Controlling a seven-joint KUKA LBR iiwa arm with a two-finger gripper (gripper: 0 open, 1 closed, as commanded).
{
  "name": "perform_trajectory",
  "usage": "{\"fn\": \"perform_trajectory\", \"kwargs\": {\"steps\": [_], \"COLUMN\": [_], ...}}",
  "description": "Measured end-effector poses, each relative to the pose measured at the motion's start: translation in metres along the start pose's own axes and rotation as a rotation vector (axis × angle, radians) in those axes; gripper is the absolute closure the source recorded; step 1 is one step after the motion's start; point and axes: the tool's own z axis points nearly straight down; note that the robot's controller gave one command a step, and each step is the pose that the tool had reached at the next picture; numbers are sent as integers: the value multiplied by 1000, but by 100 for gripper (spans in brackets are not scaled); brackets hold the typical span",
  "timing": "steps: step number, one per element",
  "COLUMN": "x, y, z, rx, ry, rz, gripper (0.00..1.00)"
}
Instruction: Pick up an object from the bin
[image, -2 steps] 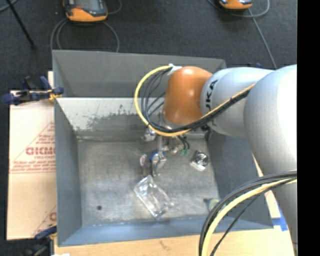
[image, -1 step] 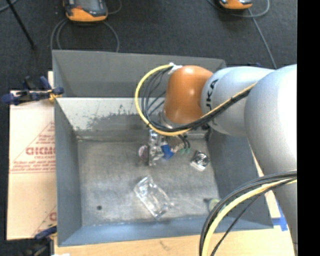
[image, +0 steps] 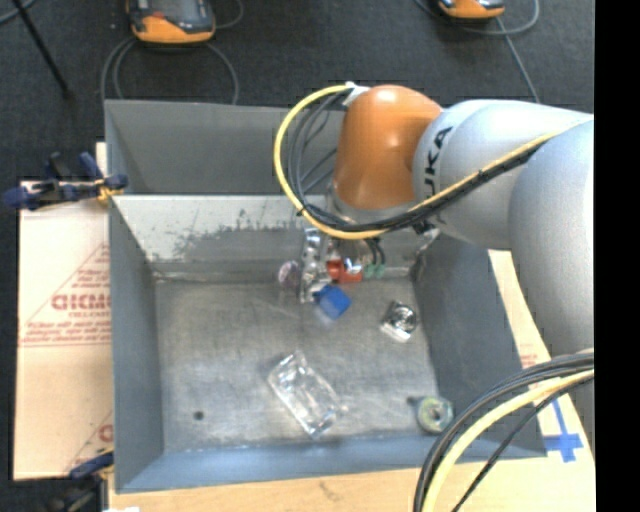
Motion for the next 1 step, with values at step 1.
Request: {"fn": "perform_trajectory", "kwargs": {"steps": [1], "x": [-2], "y": [19], "z": [-145], "rx": [0], "ry": [-10], "rz": [18], "gripper": [100]}}
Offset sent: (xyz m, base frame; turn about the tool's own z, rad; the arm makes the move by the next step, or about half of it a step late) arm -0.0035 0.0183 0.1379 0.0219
